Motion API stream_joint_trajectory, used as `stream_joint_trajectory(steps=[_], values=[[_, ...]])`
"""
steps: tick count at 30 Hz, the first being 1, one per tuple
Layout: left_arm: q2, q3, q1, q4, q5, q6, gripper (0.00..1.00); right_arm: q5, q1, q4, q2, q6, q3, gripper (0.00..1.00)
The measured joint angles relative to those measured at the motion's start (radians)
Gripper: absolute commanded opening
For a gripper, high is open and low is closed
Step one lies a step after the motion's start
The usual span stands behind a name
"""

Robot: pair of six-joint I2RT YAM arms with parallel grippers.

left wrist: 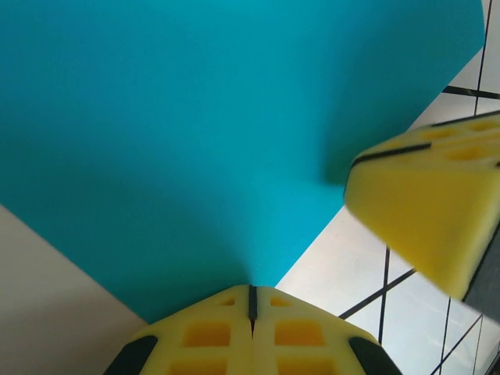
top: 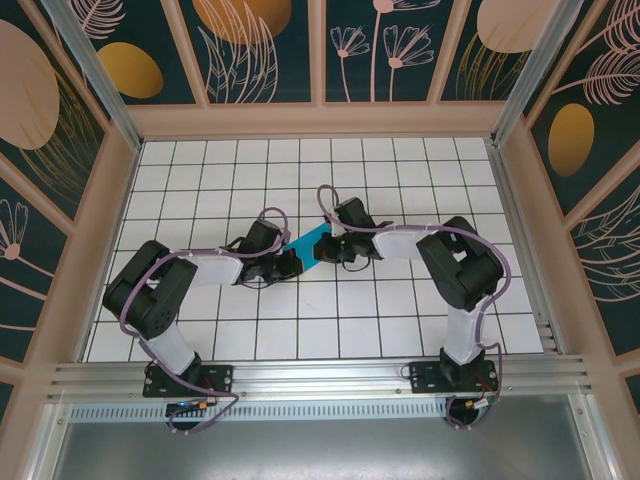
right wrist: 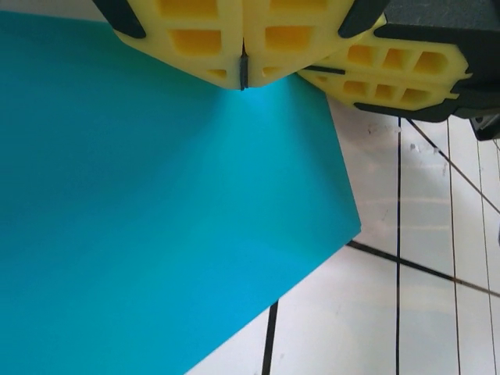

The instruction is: Fold a paper plane with a square sheet of paper (pick it up from the middle)

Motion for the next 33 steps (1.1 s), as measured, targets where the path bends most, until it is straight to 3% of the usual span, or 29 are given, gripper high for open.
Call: stream_joint_trajectory(steps=[11, 24, 30, 33], values=[[0.01, 0.005, 0.0, -0.005, 0.0, 0.0, 0.0, -0.006, -0.016, -0.005, 0.042, -0.006, 0.018, 0.0], [0.019, 0.01, 0.0, 0.004, 0.0, -0.001, 0.0, -0.07, -0.275, 0.038, 0.042, -0.043, -0.014, 0.0], [0.019, 0.01, 0.0, 0.004, 0.0, -0.001, 0.0, -0.003, -0.314, 0.005, 0.041, -0.061, 0.018, 0.0], [0.018, 0.018, 0.0, -0.005, 0.0, -0.002, 0.09, 0.042, -0.319, -0.008, 0.026, -0.06, 0.02, 0.01]])
